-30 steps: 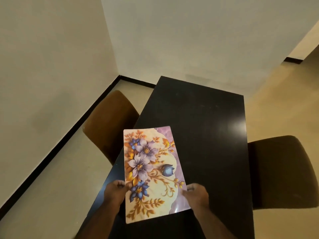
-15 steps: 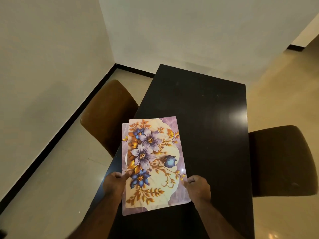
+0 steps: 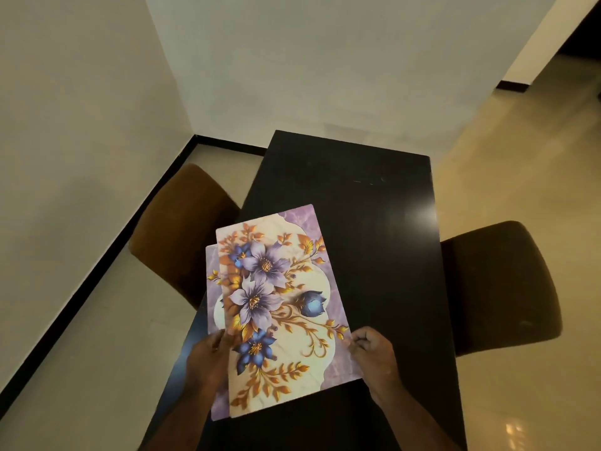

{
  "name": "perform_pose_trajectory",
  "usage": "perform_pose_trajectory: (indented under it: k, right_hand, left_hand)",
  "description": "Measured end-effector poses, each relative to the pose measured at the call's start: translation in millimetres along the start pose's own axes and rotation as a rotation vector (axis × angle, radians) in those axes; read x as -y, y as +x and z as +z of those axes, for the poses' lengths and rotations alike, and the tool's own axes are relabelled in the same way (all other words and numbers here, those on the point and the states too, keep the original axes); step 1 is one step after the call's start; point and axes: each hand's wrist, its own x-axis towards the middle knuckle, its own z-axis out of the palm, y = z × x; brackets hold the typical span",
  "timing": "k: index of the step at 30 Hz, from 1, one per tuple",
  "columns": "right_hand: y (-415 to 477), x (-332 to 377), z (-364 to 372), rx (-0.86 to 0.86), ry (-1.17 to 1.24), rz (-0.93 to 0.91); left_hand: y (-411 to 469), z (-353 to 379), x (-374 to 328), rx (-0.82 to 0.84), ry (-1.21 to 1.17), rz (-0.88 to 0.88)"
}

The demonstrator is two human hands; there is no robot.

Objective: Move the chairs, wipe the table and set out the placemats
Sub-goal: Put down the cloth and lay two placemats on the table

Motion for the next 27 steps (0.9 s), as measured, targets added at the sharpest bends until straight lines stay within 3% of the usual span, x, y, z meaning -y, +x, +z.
perform_pose_trajectory:
  k: [5, 9, 12, 18, 27]
  right_hand:
    - [-10, -26, -32, -0.068, 0.144, 0.03]
    - [-5, -57, -64, -0.138, 0.237, 0.063]
    - [5, -71, -87, -0.21, 0.251, 0.071]
    - [45, -81, -140, -0.363, 0.126, 0.018]
    - [115, -76, -191, -0.409, 0.012, -0.034]
  left_hand:
    - [-10, 29, -19, 0.077, -0.162, 0.033]
    - [-16, 73, -44, 0.132, -0.101, 0.063]
    - [-13, 110, -64, 0.082, -0.039, 0.075]
    - [-4, 178, -124, 0.057, 0.126, 0.235]
    - [23, 247, -164, 0.065, 0.135, 0.248]
